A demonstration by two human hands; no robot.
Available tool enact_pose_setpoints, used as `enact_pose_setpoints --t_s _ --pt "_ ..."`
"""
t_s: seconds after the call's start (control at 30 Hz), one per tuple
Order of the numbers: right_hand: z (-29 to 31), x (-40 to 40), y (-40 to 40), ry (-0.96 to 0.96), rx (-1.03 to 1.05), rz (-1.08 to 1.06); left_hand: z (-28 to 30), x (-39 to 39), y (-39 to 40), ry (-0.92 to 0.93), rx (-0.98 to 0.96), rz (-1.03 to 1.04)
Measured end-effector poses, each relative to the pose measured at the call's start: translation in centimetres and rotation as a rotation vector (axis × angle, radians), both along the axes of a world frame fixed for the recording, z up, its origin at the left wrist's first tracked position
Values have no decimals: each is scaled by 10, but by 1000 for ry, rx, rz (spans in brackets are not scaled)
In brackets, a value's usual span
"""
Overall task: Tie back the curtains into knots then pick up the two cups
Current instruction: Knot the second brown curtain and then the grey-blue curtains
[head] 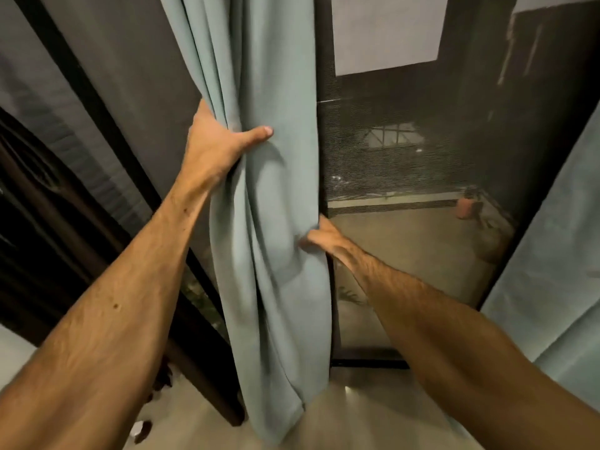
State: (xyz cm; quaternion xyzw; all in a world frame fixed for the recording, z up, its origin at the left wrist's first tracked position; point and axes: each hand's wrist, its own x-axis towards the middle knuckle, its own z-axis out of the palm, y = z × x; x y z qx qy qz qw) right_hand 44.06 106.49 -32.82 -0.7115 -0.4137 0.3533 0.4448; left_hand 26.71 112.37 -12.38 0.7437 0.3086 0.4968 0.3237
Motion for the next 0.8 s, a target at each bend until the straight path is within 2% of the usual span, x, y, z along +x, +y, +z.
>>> enact_pose_setpoints --t_s 0.13,0.37,0.47,0.57,0.67,0.8 --pt "1 -29 -4 -173 -50 55 -17 7 -1 83 -21 110" --pt "18 -74 -29 -561 40 29 -110 16 -45 304 -220 184" --pt "9 -87 -37 -532 99 90 -137 20 -56 263 -364 277" --pt "5 -87 -46 -589 159 198 -145 27 -57 197 -383 380" --pt "-1 -74 -56 -613 254 268 -145 24 -43 233 -404 433" --pt "-24 -32 -60 -477 154 199 -141 19 -33 310 -424 375"
